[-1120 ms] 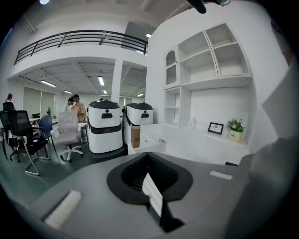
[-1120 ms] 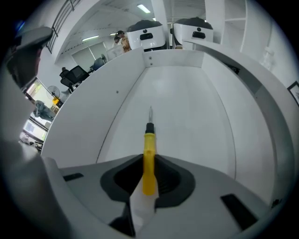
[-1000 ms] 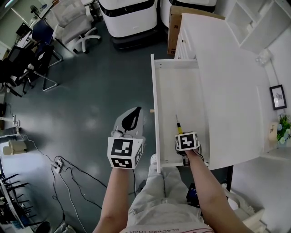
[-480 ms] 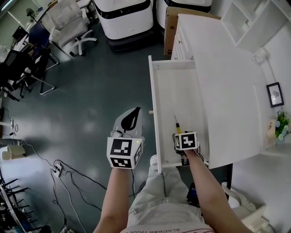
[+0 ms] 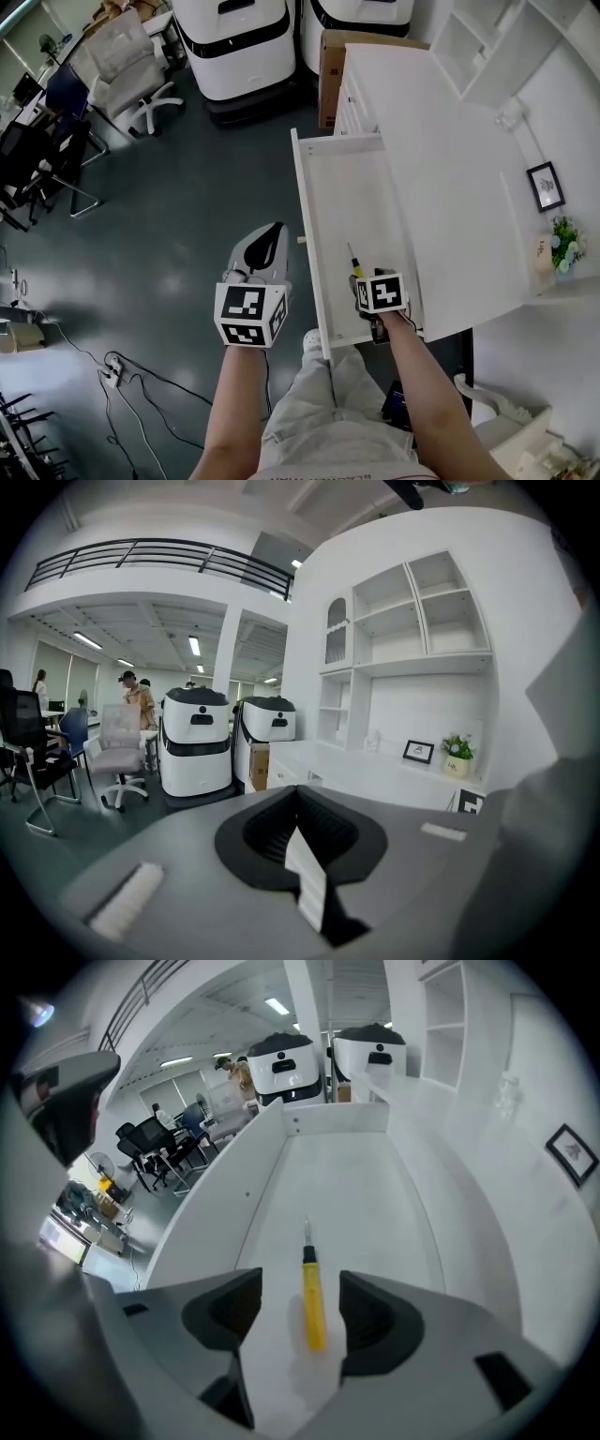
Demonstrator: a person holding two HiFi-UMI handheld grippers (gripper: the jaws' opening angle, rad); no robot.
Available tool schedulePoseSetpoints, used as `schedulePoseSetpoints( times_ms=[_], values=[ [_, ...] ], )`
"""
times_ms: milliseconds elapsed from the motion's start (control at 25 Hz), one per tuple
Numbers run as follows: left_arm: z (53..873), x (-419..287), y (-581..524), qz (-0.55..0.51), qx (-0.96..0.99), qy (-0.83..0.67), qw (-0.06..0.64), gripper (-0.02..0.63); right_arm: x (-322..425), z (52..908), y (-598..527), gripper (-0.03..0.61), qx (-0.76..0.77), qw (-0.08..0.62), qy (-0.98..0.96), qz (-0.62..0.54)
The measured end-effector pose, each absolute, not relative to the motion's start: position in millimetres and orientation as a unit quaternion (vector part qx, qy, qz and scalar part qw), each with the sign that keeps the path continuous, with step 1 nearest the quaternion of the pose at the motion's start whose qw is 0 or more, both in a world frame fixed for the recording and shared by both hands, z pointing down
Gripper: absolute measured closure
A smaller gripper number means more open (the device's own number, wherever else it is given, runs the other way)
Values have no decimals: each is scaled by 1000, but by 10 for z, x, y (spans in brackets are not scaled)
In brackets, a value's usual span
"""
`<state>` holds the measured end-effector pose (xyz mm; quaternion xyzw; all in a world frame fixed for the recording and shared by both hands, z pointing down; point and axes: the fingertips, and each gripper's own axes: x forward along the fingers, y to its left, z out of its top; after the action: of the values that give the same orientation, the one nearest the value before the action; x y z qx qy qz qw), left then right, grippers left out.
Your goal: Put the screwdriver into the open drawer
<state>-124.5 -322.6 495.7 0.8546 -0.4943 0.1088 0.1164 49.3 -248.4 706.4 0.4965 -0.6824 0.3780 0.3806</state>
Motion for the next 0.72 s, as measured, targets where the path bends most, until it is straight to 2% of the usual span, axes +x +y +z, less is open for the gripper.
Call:
schedulePoseSetpoints(
  times_ms=[200, 360, 600, 720],
  values=[
    [4793, -1203, -3219, 99, 860, -489, 105, 606, 546, 6768, -2567, 337, 504, 370, -696, 353],
    [4633, -1163, -3226, 89, 862, -491, 90, 606, 608, 6489, -2693, 445, 510, 365, -712, 315],
    [4404, -1123, -3208, 81, 860, -500, 71, 606, 647, 6010, -2886, 551, 510, 347, -749, 243],
    [4318, -1105, -3180, 76, 857, -505, 65, 604, 661, 5819, -2926, 569, 505, 341, -763, 218]
  ],
)
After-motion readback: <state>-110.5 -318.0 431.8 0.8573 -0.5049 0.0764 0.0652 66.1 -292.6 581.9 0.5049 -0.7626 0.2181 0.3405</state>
